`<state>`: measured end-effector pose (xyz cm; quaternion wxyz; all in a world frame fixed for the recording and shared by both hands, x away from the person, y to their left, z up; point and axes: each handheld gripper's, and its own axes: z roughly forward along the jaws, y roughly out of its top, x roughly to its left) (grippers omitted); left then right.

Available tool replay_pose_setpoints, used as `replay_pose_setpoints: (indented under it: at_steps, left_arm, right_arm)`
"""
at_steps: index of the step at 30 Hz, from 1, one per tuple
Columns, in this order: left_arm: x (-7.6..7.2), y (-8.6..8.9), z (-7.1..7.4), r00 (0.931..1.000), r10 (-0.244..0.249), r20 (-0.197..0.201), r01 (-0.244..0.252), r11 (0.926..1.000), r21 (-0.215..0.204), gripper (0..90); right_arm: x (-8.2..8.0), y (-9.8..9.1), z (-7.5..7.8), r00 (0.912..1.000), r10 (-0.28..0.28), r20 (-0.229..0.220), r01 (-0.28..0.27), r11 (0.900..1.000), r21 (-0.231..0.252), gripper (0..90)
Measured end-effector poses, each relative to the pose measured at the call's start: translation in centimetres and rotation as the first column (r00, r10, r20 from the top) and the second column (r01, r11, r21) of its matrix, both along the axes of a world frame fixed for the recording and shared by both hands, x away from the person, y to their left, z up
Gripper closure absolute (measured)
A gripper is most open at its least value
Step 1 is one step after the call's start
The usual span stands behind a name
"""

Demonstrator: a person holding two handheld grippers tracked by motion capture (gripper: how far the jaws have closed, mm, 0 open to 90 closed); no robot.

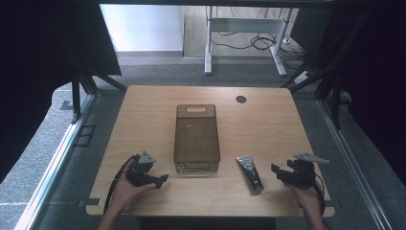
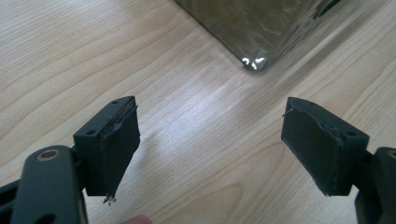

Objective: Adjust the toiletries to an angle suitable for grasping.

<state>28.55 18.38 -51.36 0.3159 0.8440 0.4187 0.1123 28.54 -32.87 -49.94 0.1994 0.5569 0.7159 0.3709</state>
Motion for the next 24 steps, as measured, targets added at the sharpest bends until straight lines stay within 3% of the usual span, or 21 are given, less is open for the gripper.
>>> replay_pose_setpoints:
  at_steps: [4,15,24]
  left_arm:
    - [0.11,0.08,-0.06,1.0000,0.004,0.000,-0.004,1.0000,0.004,19.8]
    - [-0.02,0.09,0.34,0.9999,-0.006,0.011,0.006,1.0000,0.006,19.8]
    - [-0.09,0.07,0.47,0.9997,-0.001,0.023,0.001,1.0000,0.004,20.5]
  right_arm:
    - [-0.04,0.02,-0.08,1.0000,0.008,-0.005,-0.008,0.9998,-0.019,35.0]
    - [-0.34,-0.09,0.17,0.9996,0.023,-0.016,-0.023,0.9997,-0.003,48.6]
    - [-0.12,0.24,0.01,0.9969,0.072,-0.030,-0.073,0.9973,-0.010,51.0]
